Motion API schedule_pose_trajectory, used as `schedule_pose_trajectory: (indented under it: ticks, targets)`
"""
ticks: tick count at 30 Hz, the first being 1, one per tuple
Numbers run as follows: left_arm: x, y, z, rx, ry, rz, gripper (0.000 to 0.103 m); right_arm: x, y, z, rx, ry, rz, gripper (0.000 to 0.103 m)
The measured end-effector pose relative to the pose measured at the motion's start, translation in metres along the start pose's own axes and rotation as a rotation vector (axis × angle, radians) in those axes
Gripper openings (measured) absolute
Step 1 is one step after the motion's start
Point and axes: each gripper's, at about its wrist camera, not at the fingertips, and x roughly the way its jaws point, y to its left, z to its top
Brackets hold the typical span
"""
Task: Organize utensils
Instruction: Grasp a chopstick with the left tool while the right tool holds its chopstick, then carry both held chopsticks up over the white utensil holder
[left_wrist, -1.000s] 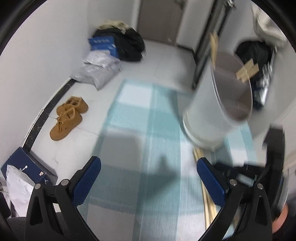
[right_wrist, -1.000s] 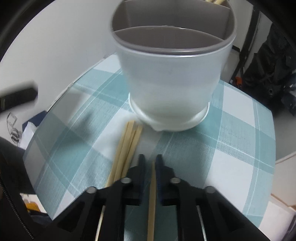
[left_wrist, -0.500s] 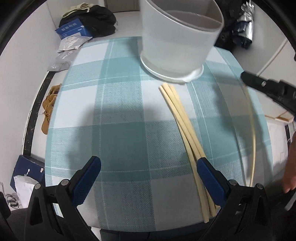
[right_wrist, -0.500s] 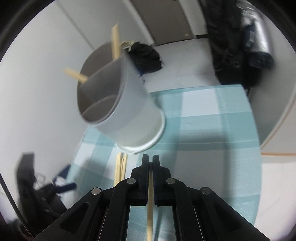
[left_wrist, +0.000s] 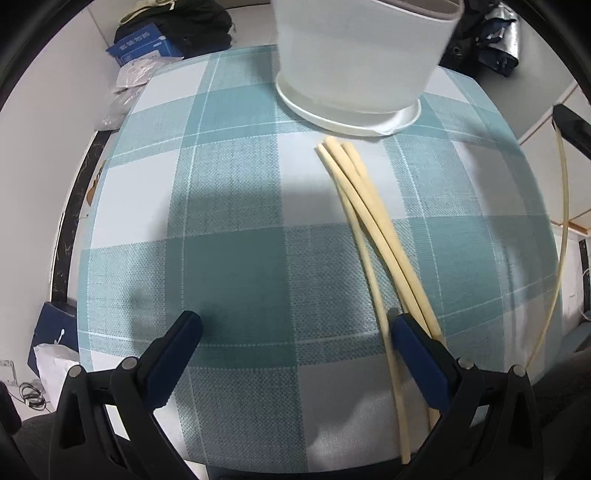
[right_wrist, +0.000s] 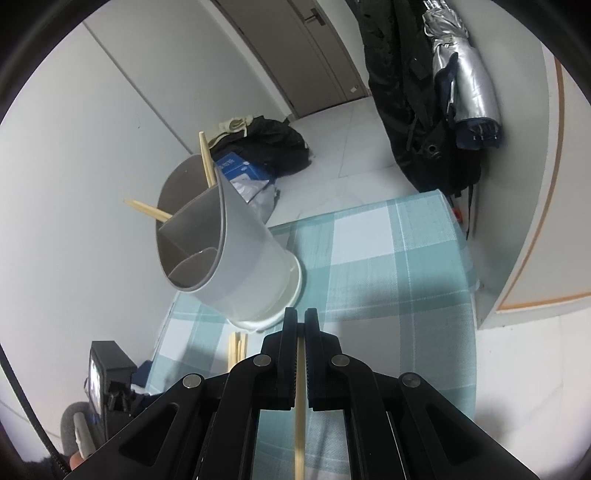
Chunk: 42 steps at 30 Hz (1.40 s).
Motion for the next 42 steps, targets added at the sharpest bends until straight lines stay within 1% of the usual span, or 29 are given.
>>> schedule_pose_trajectory:
  ticks: [3,6,8,10,13,14,15,16,17,18,19,21,22,23,24,27,28,32,36,42]
  targets:
    - [0.002,0.0,0.008,-0.002,-0.003,0.009,0.102,0.003,0.001,-0.002,-0.006,0.004,-0.01,0.003]
    - [0.005,-0.002,0.024,-0.018,-0.019,0.031,0.102,0.003,0.002,-0.004,-0.011,0.009,-0.007,0.003]
    - [0.008,-0.002,0.031,-0.009,-0.022,0.026,0.102,0.002,0.002,-0.004,-0.012,0.01,-0.01,0.003]
    - [0.009,-0.002,0.035,-0.005,-0.037,0.041,0.102,0.001,0.002,-0.004,-0.014,0.006,-0.011,0.003]
    - [0.011,-0.002,0.044,0.023,-0.067,0.057,0.096,0.002,0.004,-0.006,-0.026,0.01,-0.02,0.003]
    - [0.011,-0.002,0.047,0.026,-0.075,0.057,0.091,0.003,0.004,-0.007,-0.028,0.014,-0.022,0.003]
    - [0.01,-0.001,0.047,0.027,-0.08,0.05,0.083,0.005,0.004,-0.007,-0.033,0.018,-0.026,0.003]
    - [0.01,-0.002,0.047,0.024,-0.084,0.034,0.078,0.006,0.004,-0.007,-0.036,0.021,-0.029,0.003]
    - [0.01,-0.001,0.048,0.019,-0.085,0.02,0.067,0.007,0.004,-0.008,-0.038,0.025,-0.032,0.003]
    - [0.01,-0.002,0.049,0.012,-0.082,0.007,0.059,0.008,0.004,-0.008,-0.039,0.027,-0.033,0.003]
    - [0.009,-0.002,0.049,0.005,-0.077,-0.005,0.055,0.009,0.005,-0.007,-0.04,0.029,-0.036,0.003]
    - [0.007,-0.01,0.048,0.019,-0.067,-0.014,0.033,0.009,0.005,-0.006,-0.038,0.024,-0.038,0.003]
    - [0.004,-0.016,0.048,0.03,-0.061,-0.017,0.027,0.009,0.005,-0.004,-0.036,0.019,-0.037,0.003]
    - [0.004,-0.02,0.047,0.038,-0.053,-0.021,0.014,0.008,0.006,-0.004,-0.035,0.015,-0.035,0.003]
    - [0.003,-0.024,0.047,0.039,-0.043,-0.024,0.004,0.008,0.007,-0.003,-0.034,0.012,-0.03,0.003]
    - [0.002,-0.023,0.047,0.02,-0.042,-0.029,0.003,0.003,0.013,-0.002,-0.042,-0.018,-0.028,0.003]
    - [0.005,-0.014,0.052,0.011,-0.052,-0.035,0.002,0.0,0.015,-0.002,-0.046,-0.032,-0.028,0.003]
    - [-0.006,-0.001,0.048,-0.048,-0.094,-0.064,0.001,-0.016,0.024,-0.005,-0.068,-0.097,-0.035,0.003]
    - [-0.033,0.011,0.041,-0.084,-0.187,-0.082,0.001,-0.035,0.036,-0.007,-0.096,-0.16,-0.039,0.003]
    - [-0.089,0.006,0.016,-0.087,-0.354,-0.098,0.001,-0.051,0.065,-0.011,-0.154,-0.229,-0.037,0.003]
